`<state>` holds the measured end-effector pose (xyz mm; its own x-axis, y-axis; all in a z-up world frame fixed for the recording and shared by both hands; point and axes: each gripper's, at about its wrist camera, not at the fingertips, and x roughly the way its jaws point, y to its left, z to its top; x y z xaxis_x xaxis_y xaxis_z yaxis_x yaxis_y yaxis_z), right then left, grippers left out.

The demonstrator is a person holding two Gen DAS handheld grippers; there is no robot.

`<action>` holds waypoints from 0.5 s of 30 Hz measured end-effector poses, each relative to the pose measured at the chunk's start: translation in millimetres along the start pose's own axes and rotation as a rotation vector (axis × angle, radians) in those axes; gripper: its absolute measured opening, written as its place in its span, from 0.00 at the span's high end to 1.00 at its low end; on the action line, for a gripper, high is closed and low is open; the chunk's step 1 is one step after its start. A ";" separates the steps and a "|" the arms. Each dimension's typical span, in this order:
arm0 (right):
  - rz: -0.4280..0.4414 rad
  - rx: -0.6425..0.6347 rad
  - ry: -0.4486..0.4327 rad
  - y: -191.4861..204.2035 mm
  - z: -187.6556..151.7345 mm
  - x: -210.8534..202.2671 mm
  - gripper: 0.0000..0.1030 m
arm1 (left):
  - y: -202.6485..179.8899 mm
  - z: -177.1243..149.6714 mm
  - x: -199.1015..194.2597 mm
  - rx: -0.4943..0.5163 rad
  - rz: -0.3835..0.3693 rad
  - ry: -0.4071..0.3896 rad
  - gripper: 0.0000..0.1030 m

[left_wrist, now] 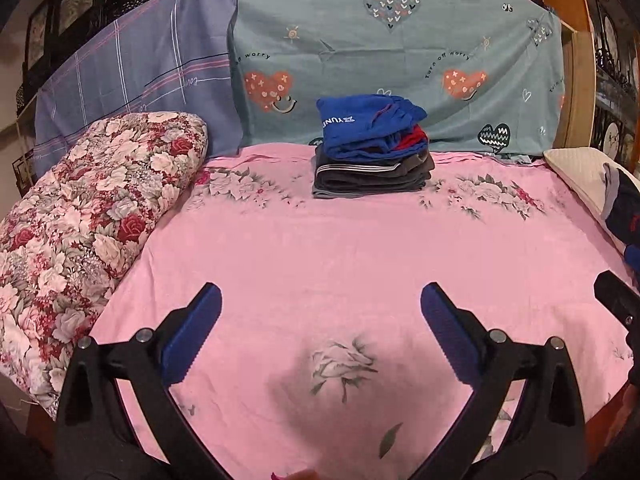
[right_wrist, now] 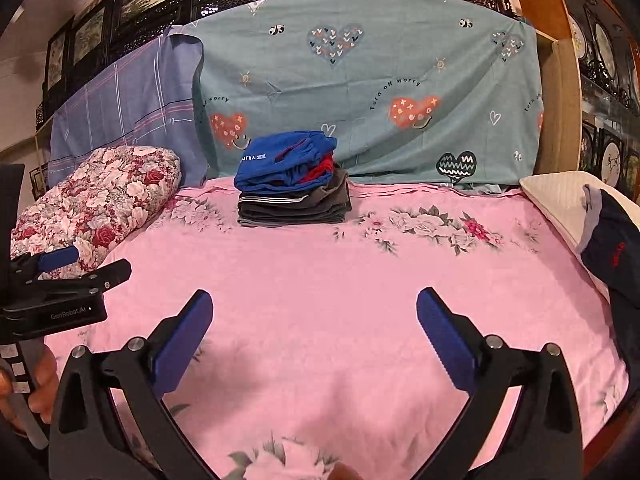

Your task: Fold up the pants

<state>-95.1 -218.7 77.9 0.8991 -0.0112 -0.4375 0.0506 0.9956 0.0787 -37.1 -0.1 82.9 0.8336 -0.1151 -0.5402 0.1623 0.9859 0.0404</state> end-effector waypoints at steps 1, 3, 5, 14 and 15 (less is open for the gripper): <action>-0.006 0.001 -0.006 -0.3 -1.6 -6.0 0.01 | 1.1 -3.3 -3.4 -0.011 -0.005 0.002 0.02; -0.020 0.005 -0.023 -1.0 -2.9 -15.5 0.01 | 3.1 -7.1 -9.5 -0.022 -0.010 0.003 0.02; -0.026 0.008 -0.026 -2.3 -4.2 -18.9 0.01 | 4.3 -7.8 -15.9 -0.019 -0.008 -0.004 0.02; -0.039 0.016 -0.011 -4.6 -7.7 -20.0 0.01 | 4.0 -5.1 -15.8 -0.018 -0.015 -0.007 0.02; -0.042 0.015 -0.011 -4.5 -8.1 -19.8 0.01 | 3.5 -5.6 -14.6 -0.016 -0.023 -0.002 0.02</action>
<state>-116.6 -222.2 79.0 0.9010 -0.0536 -0.4306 0.0943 0.9928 0.0738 -51.6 5.6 86.2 0.8309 -0.1376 -0.5391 0.1728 0.9848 0.0151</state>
